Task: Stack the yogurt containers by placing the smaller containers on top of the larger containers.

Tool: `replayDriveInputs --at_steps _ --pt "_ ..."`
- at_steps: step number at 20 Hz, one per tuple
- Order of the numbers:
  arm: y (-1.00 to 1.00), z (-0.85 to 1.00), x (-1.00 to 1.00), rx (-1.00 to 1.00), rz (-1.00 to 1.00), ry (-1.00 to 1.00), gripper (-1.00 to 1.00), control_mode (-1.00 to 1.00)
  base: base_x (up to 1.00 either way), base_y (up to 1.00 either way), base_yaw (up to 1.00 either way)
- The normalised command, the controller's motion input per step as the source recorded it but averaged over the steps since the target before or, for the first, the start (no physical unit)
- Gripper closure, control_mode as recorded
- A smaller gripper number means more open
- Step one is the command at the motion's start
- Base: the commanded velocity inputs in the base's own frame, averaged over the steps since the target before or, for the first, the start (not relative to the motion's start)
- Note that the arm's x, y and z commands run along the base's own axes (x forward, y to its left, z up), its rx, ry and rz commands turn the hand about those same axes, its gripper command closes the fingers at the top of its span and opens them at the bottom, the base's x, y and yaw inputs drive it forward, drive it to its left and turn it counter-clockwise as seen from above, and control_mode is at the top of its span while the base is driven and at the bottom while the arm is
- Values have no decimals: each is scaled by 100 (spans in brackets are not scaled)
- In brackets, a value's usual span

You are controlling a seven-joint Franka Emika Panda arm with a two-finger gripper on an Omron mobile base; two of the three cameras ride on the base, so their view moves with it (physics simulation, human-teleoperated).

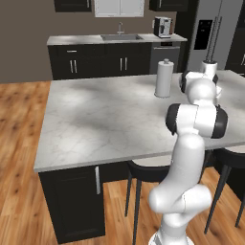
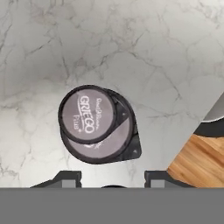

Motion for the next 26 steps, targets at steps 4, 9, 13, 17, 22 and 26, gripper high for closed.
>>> replayDriveInputs --at_steps 4,9,13,17,22,26 --pt "0 -21 19 0 0 0 100 -100 0 0 0" --pt "-1 -20 19 0 0 0 100 -100 0 0 0" --pt "-9 -17 13 1 0 0 100 -100 0 0 0" --pt "-14 -12 11 2 0 0 100 -100 0 0 0" --pt "-15 -6 4 2 0 0 100 -100 0 0 0" --pt "-12 -6 0 2 0 0 100 -100 0 0 0"
